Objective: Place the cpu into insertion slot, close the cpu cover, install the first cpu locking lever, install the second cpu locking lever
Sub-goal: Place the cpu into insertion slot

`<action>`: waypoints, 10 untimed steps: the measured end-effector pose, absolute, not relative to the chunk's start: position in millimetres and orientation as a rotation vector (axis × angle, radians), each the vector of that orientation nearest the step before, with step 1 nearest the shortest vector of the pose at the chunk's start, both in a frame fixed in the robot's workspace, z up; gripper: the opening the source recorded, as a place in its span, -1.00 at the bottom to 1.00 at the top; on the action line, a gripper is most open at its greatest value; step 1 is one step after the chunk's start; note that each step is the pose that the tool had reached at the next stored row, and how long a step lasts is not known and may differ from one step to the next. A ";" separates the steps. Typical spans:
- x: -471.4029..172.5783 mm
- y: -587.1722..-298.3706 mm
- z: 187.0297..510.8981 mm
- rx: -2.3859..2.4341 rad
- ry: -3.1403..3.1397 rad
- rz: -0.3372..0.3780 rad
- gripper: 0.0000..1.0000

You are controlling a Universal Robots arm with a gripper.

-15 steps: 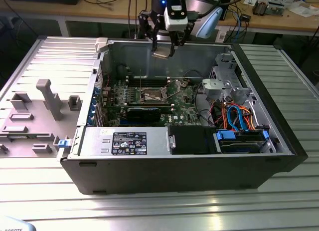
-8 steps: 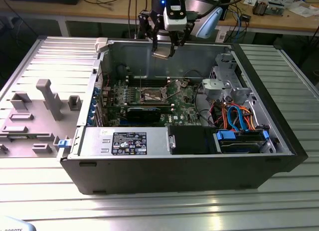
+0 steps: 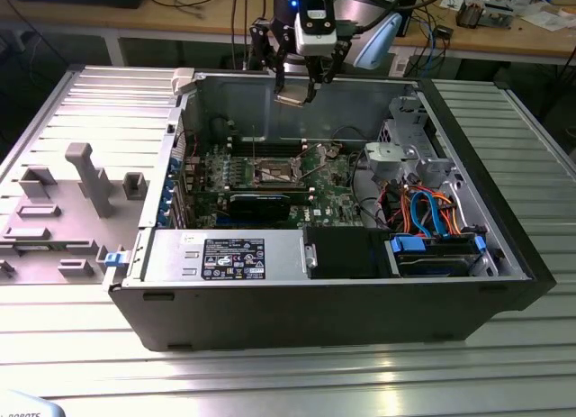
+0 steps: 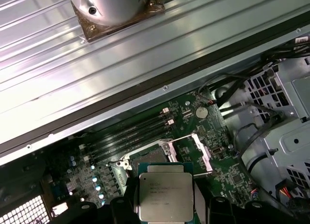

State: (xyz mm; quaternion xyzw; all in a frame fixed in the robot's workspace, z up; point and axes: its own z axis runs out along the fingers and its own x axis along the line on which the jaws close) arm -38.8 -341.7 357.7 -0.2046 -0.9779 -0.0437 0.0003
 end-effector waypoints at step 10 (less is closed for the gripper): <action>-39.4 -341.7 356.8 -0.682 -3.064 -0.137 0.08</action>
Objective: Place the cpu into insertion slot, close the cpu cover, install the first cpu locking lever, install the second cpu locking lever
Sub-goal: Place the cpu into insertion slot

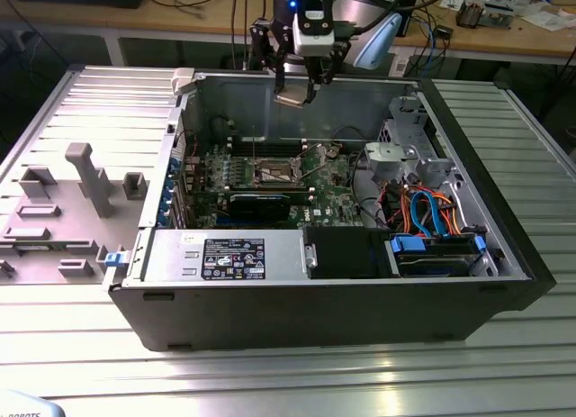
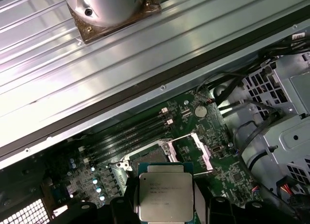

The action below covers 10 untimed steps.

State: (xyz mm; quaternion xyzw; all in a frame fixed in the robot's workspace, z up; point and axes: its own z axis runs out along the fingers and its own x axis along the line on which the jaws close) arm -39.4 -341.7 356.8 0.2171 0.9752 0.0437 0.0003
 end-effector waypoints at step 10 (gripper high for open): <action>-40.2 -341.7 356.1 0.696 3.059 0.137 0.08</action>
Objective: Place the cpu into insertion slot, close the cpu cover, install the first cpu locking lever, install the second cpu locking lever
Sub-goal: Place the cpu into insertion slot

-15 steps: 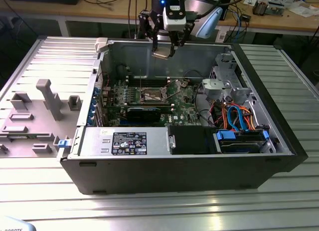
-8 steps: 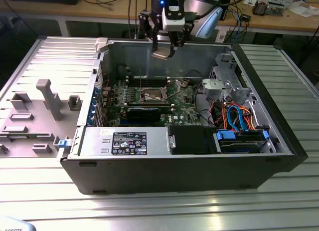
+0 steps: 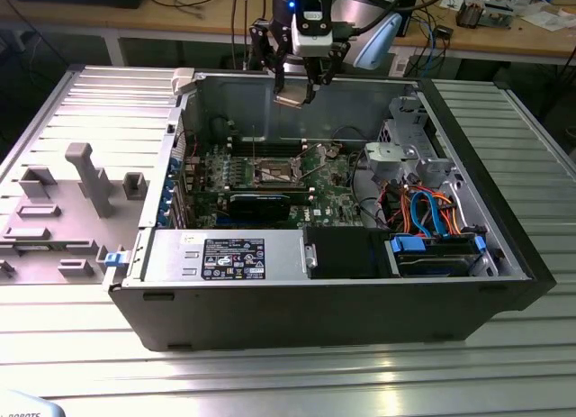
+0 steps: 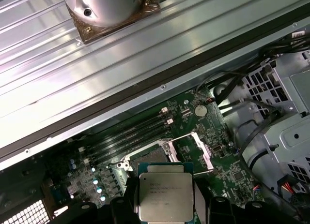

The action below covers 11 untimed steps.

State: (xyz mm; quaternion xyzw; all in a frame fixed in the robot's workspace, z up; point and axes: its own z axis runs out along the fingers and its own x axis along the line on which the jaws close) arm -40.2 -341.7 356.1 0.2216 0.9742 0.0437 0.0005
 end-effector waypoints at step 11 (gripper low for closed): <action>-40.3 -341.7 355.3 0.730 3.050 0.137 0.08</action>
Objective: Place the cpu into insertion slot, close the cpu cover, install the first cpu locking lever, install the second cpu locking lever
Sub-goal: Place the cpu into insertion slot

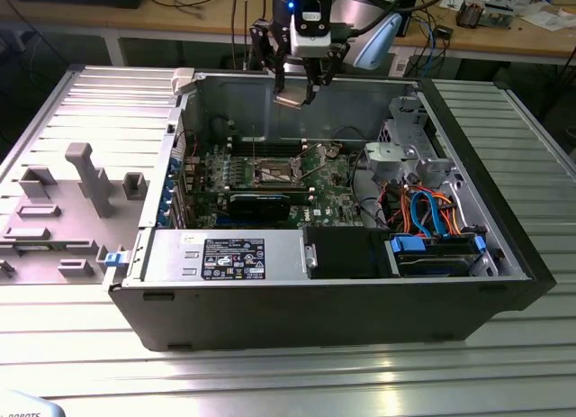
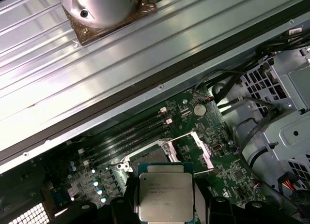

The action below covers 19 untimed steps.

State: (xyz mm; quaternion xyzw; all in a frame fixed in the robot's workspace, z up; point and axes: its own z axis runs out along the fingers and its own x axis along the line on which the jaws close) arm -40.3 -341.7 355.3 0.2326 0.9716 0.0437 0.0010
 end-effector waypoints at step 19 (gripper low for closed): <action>-40.6 -341.7 354.8 0.813 3.027 0.137 0.08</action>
